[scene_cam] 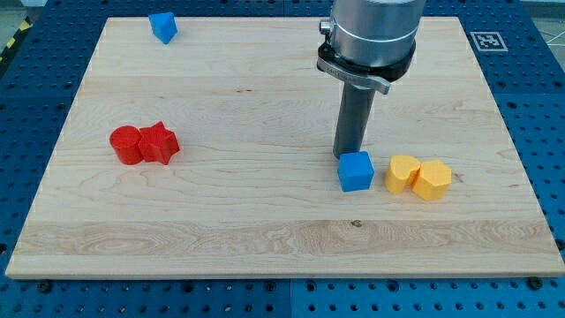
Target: Push the blue cube a bit right
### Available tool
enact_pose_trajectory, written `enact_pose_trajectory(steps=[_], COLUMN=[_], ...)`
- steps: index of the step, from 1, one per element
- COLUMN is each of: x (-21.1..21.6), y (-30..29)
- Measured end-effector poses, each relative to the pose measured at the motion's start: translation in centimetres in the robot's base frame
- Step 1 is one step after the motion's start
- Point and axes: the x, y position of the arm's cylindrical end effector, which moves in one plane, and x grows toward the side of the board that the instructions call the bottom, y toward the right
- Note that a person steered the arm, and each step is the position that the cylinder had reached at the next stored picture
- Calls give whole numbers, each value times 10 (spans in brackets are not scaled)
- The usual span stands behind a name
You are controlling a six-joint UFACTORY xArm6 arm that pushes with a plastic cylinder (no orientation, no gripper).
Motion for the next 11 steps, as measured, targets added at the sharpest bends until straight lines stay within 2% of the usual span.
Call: enact_pose_trajectory(steps=[3, 4, 5, 9, 11], x=[-3, -6, 4, 40, 40], y=[8, -46, -54, -44, -16])
